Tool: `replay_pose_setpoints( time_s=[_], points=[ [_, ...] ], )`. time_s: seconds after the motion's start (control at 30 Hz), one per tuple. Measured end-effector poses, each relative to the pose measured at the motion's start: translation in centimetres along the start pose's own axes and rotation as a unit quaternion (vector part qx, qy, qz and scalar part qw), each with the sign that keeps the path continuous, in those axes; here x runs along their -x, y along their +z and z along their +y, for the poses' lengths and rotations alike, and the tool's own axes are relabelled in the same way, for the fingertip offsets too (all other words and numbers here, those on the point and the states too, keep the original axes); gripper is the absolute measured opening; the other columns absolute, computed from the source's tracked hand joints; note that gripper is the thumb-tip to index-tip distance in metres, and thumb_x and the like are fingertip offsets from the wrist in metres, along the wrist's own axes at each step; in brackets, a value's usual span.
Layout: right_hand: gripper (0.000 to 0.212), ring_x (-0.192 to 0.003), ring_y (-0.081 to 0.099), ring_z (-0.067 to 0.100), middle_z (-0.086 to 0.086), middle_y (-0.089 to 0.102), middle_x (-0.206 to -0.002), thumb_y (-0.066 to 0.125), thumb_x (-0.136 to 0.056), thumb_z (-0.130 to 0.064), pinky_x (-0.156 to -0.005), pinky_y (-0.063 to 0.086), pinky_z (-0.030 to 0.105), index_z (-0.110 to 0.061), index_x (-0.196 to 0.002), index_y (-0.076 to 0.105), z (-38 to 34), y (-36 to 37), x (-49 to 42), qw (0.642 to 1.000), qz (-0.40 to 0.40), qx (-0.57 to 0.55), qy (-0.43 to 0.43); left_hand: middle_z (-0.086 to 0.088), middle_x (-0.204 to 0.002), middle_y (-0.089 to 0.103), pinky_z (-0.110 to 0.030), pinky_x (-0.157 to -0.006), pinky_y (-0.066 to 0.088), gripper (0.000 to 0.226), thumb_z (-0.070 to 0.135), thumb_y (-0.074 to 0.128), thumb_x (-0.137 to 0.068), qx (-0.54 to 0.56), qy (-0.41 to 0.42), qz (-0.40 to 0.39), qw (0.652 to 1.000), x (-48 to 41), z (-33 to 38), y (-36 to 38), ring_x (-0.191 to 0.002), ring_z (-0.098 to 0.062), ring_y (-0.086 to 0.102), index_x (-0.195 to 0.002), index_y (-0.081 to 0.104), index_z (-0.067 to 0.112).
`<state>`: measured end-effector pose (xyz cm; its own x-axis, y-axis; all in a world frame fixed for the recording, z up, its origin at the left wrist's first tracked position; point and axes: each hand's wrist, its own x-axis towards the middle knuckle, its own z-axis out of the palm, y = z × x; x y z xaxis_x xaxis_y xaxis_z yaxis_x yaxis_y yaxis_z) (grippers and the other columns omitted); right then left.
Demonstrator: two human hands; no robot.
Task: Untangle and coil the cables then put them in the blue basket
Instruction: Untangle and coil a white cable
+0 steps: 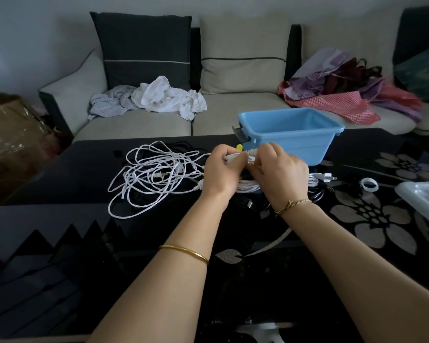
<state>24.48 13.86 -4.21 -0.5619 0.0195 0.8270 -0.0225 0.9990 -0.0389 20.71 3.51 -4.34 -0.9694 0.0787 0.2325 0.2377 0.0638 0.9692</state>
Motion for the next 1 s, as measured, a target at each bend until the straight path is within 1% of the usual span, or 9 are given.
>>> replay_pose_setpoints(
  time_s=[0.03, 0.1, 0.17, 0.27, 0.43, 0.57, 0.67, 0.83, 1.0],
  points=[
    [0.032, -0.033, 0.041, 0.025, 0.003, 0.049, -0.05, 0.054, -0.077, -0.038, -0.046, 0.018, 0.02, -0.011, -0.061, 0.048, 0.1, 0.0, 0.0, 1.0, -0.002, -0.009, 0.007, 0.0, -0.079, 0.06, -0.03, -0.07, 0.048, 0.006, 0.01, 0.063, -0.084, 0.003, 0.006, 0.005, 1.0, 0.1, 0.1, 0.1, -0.071, -0.012, 0.055, -0.08, 0.059, 0.01],
    [0.027, -0.033, 0.043, 0.026, 0.003, 0.051, -0.051, 0.066, -0.072, -0.029, -0.048, 0.021, 0.021, -0.01, -0.064, 0.049, 0.3, 0.1, 0.2, 0.999, -0.016, -0.038, 0.013, 0.003, -0.078, 0.059, -0.02, -0.068, 0.045, 0.003, 0.007, 0.063, -0.084, -0.002, 0.024, 0.007, 1.0, 0.2, 0.2, 0.2, -0.071, -0.007, 0.055, -0.084, 0.06, 0.008],
    [0.03, -0.04, 0.047, 0.027, 0.003, 0.052, -0.054, 0.077, -0.068, -0.021, -0.053, 0.026, 0.025, -0.011, -0.067, 0.049, 0.6, 0.2, 0.0, 0.997, -0.051, -0.056, 0.011, 0.003, -0.081, 0.06, -0.019, -0.071, 0.045, 0.006, 0.007, 0.064, -0.083, -0.013, 0.043, 0.01, 0.999, 0.3, 0.1, 0.2, -0.076, -0.007, 0.057, -0.088, 0.061, 0.006],
    [0.022, -0.073, 0.056, 0.026, -0.003, 0.052, -0.07, 0.064, -0.082, -0.034, -0.07, 0.024, 0.031, -0.02, -0.076, 0.049, 1.0, -0.5, -0.8, 0.986, -0.163, -0.016, 0.018, 0.001, -0.089, 0.061, -0.027, -0.075, 0.047, 0.011, 0.01, 0.065, -0.083, -0.027, 0.057, 0.01, 0.998, 0.2, -0.1, 0.2, -0.081, -0.012, 0.058, -0.093, 0.061, 0.009],
    [0.015, -0.101, 0.049, 0.021, -0.004, 0.053, -0.094, 0.06, -0.086, -0.037, -0.081, 0.025, 0.031, -0.024, -0.092, 0.063, 1.6, -2.1, -1.7, 0.984, -0.173, -0.028, 0.006, 0.008, -0.092, 0.059, -0.022, -0.071, 0.045, 0.024, 0.014, 0.065, -0.084, -0.026, 0.037, 0.018, 0.999, 0.0, 0.0, 0.1, -0.078, -0.005, 0.056, -0.107, 0.06, 0.011],
    [0.012, -0.102, 0.05, 0.027, 0.002, 0.059, -0.102, 0.071, -0.078, -0.022, -0.085, 0.033, 0.033, -0.015, -0.084, 0.063, 2.1, -2.5, -2.5, 0.978, -0.15, -0.147, 0.023, 0.007, -0.086, 0.064, -0.02, -0.064, 0.045, 0.014, 0.01, 0.061, -0.086, -0.017, 0.029, -0.022, 0.999, 0.2, 0.5, -0.3, -0.072, -0.002, 0.058, -0.097, 0.069, 0.011],
    [0.012, -0.108, 0.05, 0.028, 0.005, 0.063, -0.111, 0.07, -0.078, -0.011, -0.084, 0.032, 0.025, -0.008, -0.082, 0.059, 2.2, -2.6, -2.7, 0.966, -0.153, -0.207, 0.023, 0.007, -0.085, 0.064, -0.017, -0.062, 0.045, 0.009, 0.011, 0.061, -0.087, -0.012, 0.029, -0.048, 0.998, 0.3, 0.8, -0.4, -0.071, 0.002, 0.058, -0.092, 0.066, 0.016],
    [0.022, -0.093, 0.057, 0.028, 0.006, 0.067, -0.1, 0.062, -0.086, -0.016, -0.079, 0.047, 0.043, -0.023, -0.08, 0.041, 1.9, -2.8, -2.7, 0.952, -0.199, -0.232, 0.035, 0.007, -0.087, 0.063, -0.015, -0.062, 0.045, 0.01, 0.01, 0.062, -0.086, 0.002, 0.014, -0.035, 0.999, 0.4, 1.1, -0.2, -0.074, 0.002, 0.058, -0.095, 0.066, 0.014],
    [0.014, -0.085, 0.055, 0.032, 0.01, 0.063, -0.091, 0.059, -0.088, -0.021, -0.074, 0.048, 0.045, -0.019, -0.083, 0.046, 1.6, -2.6, -2.5, 0.958, -0.175, -0.208, 0.089, 0.002, -0.091, 0.065, -0.022, -0.066, 0.045, 0.01, 0.01, 0.065, -0.084, 0.039, -0.011, -0.014, 0.999, 0.5, 1.4, 0.3, -0.08, -0.009, 0.061, -0.092, 0.065, 0.015]
  ],
)
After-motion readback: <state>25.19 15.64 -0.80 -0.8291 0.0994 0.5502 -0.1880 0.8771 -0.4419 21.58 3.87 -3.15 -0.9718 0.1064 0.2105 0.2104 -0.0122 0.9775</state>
